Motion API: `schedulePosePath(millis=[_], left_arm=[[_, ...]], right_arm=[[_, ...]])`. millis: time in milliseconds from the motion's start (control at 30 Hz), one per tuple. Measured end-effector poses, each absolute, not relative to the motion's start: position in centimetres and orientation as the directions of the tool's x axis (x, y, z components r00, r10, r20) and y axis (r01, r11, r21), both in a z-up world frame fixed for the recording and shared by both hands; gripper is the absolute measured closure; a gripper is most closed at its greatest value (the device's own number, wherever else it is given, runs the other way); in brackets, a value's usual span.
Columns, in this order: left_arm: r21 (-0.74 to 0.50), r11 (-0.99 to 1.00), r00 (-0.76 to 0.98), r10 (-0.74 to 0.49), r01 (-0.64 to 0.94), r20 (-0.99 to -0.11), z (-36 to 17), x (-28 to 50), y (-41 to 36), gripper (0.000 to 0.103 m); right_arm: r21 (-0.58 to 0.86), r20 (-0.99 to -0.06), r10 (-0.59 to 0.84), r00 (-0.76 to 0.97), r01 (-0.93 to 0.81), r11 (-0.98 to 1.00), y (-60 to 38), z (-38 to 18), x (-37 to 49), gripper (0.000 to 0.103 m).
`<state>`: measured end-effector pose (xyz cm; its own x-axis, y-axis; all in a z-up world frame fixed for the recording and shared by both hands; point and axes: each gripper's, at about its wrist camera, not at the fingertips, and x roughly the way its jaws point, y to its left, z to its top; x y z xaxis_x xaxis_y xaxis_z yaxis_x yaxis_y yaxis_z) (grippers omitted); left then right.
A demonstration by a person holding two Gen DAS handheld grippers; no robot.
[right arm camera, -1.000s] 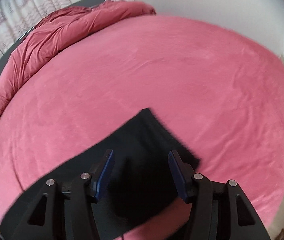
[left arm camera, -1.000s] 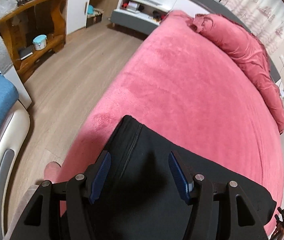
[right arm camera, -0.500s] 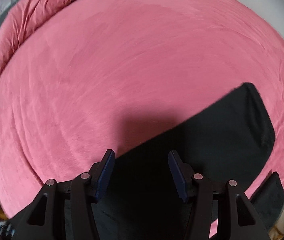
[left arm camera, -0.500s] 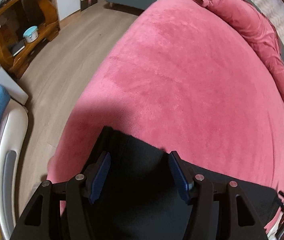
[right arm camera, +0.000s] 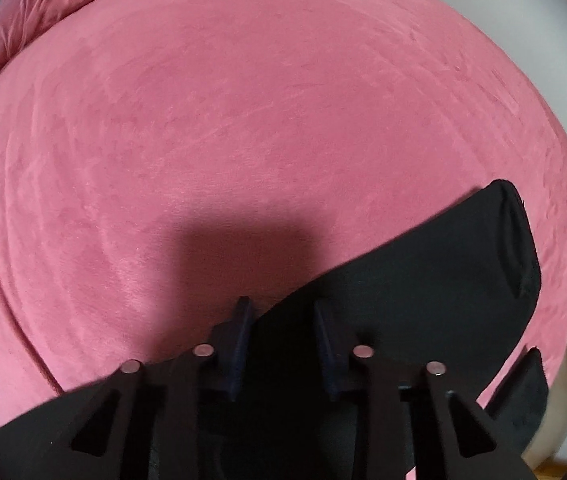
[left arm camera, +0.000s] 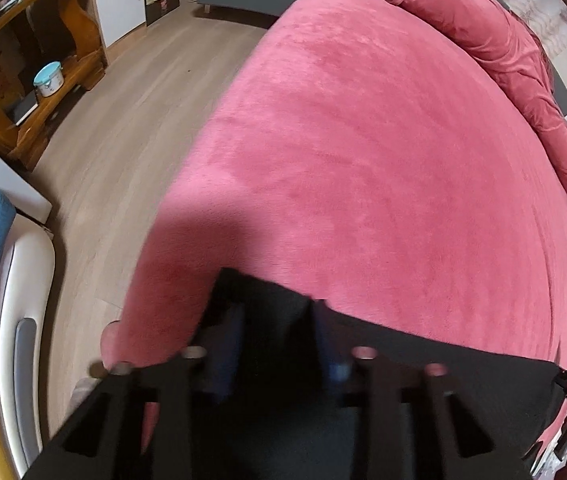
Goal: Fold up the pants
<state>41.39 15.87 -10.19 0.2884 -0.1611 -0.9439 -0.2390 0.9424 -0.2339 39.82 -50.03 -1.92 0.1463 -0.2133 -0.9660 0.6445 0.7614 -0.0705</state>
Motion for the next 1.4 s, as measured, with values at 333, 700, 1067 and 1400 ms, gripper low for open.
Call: schedulePosePath(millis=[333, 700, 1067, 1400], left_arm=[[-0.403, 0.886, 0.381, -0.298, -0.231, -0.875, -8.3, 39.1, 17.9, 0.095], [-0.511, 0.846, 0.545, -0.36, -0.151, -0.757, -3.2, 34.0, 18.8, 0.096], [-0.662, 0.742, 0.669, -0.439, -0.106, -0.6, 1.1, 26.1, 20.9, 0.097], [-0.739, 0.671, 0.742, -0.465, -0.061, -0.483, 2.2, 16.2, 23.1, 0.097]], right_arm=[[0.117, -0.951, -0.121, 0.284, 0.696, 0.709, -52.7, -0.9, 36.0, 0.094], [0.356, -0.875, -0.029, 0.484, 0.683, 0.638, -54.4, 2.4, 29.5, 0.097], [0.502, -0.776, 0.004, 0.63, 0.615, 0.608, -54.1, 5.8, 24.0, 0.097], [0.632, -0.655, 0.035, 0.755, 0.522, 0.573, -53.4, 7.8, 14.9, 0.097]])
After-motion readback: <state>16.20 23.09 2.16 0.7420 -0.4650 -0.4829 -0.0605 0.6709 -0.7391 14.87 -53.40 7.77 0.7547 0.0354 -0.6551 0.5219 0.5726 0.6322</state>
